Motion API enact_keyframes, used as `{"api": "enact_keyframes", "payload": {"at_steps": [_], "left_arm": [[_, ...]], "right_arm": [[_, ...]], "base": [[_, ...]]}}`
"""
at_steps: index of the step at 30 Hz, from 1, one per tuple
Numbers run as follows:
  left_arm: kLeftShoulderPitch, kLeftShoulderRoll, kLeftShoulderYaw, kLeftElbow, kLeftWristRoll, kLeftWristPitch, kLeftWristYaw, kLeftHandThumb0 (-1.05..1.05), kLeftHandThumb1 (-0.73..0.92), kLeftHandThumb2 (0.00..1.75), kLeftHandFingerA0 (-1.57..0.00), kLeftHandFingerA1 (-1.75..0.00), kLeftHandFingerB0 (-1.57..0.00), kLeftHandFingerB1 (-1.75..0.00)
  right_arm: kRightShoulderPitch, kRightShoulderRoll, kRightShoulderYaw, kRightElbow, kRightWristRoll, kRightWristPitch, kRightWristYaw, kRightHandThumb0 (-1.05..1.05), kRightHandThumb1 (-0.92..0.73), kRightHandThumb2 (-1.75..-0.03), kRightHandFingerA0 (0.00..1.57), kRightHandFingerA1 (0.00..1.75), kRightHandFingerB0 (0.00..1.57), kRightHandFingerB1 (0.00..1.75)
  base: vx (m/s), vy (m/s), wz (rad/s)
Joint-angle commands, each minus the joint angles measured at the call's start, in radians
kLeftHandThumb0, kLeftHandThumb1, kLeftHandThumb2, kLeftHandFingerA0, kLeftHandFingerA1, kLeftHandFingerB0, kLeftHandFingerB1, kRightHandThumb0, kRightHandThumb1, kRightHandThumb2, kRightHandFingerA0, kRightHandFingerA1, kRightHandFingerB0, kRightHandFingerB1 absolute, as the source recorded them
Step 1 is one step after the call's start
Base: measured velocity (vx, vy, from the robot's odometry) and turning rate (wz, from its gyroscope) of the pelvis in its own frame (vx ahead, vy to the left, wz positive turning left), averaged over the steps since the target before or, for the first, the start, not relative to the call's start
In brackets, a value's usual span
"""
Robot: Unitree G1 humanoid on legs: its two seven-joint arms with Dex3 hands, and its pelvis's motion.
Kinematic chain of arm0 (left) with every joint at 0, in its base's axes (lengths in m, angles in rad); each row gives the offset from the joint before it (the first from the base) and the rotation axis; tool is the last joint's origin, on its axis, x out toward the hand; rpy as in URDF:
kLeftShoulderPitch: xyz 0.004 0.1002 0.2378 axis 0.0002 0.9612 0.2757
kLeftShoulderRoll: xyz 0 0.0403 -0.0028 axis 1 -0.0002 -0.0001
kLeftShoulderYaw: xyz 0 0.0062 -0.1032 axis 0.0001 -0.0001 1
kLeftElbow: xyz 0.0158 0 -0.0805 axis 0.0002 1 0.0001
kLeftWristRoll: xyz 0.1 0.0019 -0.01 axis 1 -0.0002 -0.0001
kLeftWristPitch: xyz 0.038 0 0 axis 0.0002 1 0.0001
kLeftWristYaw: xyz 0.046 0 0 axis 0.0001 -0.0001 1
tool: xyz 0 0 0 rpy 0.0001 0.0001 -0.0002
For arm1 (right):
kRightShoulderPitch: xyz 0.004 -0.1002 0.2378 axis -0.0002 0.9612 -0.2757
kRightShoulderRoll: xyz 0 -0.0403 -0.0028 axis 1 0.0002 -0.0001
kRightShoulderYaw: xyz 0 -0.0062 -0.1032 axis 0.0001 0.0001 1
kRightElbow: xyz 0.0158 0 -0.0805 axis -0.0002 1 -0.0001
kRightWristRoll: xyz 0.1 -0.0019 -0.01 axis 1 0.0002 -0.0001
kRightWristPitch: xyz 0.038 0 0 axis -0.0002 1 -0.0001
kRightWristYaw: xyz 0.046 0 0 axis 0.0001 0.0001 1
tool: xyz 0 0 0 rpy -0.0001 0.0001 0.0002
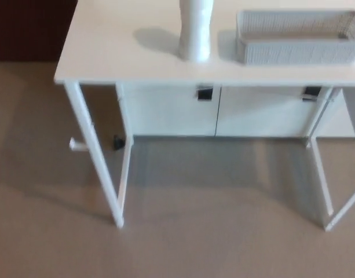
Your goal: The robot walk up to a desk on which a bottle is kept on the left hand side and a container is kept on the right hand side. The robot uses its left hand to pick up the bottle and places it in the container.
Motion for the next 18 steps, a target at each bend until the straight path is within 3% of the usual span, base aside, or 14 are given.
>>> {"api": "enact_keyframes", "payload": {"at_steps": [1,3,4,5,10,11,12,13,18], "left_arm": [[-0.011,0.031,-0.021,0.025,0.058,0.005,0.07,-0.39,0.53,0.71,-0.47,-0.49,-0.34,-0.42],[0.005,0.043,-0.026,0.018,0.052,-0.006,0.044,-0.41,0.52,0.72,-0.48,-0.49,-0.35,-0.43],[0.009,0.044,-0.025,0.013,0.049,-0.004,0.04,-0.33,0.61,0.59,-0.55,-0.41,-0.38,-0.34],[0.012,0.05,-0.029,0.011,0.053,-0.004,0.037,-0.43,0.52,0.74,-0.53,-0.5,-0.34,-0.43],[0.006,0.054,-0.027,0.034,0.046,-0.017,0.025,-0.4,0.53,0.72,-0.47,-0.49,-0.34,-0.42],[0.008,0.056,-0.027,0.033,0.044,-0.018,0.021,-0.33,0.63,0.59,-0.54,-0.41,-0.38,-0.34],[0.009,0.057,-0.026,0.032,0.043,-0.019,0.019,-0.33,0.63,0.59,-0.54,-0.41,-0.38,-0.34],[0.007,0.056,-0.028,0.027,0.044,-0.012,0.022,-0.42,0.52,0.73,-0.49,-0.49,-0.33,-0.42],[0.0,0.051,-0.03,0.037,0.056,-0.022,0.053,-0.43,0.5,0.73,-0.57,-0.51,-0.38,-0.44]], "right_arm": [[0.008,-0.015,-0.01,0.013,0.024,-0.035,0.016,-0.47,-0.31,-0.51,0.86,0.51,0.72,0.46],[0.015,-0.012,-0.009,0.016,0.022,-0.039,0.012,-0.5,-0.3,-0.5,0.88,0.51,0.73,0.46],[0.015,-0.011,-0.009,0.018,0.024,-0.038,0.016,-0.48,-0.29,-0.5,0.87,0.52,0.71,0.46],[0.013,-0.01,-0.011,0.023,0.026,-0.036,0.017,-0.45,-0.3,-0.5,0.87,0.52,0.73,0.47],[0.001,-0.011,-0.009,0.04,0.022,-0.038,0.007,-0.46,-0.29,-0.5,0.87,0.52,0.73,0.47],[0.001,-0.009,-0.006,0.038,0.019,-0.042,0.003,-0.48,-0.28,-0.5,0.88,0.52,0.73,0.47],[0.001,-0.007,-0.004,0.037,0.017,-0.046,0.0,-0.48,-0.28,-0.5,0.88,0.52,0.73,0.47],[0.002,-0.009,0.001,0.039,0.011,-0.054,0.004,-0.48,-0.29,-0.5,0.88,0.51,0.72,0.46],[0.004,-0.011,0.007,0.038,0.011,-0.058,0.012,-0.48,-0.31,-0.5,0.89,0.51,0.73,0.46]], "base": [[0.57,0.164,-0.43],[0.56,0.168,-0.17],[0.48,0.137,-0.07],[0.41,0.095,0.04],[0.35,0.021,0.14],[0.36,-0.066,0.26],[0.4,-0.094,0.33],[0.39,-0.128,0.42],[0.4,-0.142,0.39]]}}
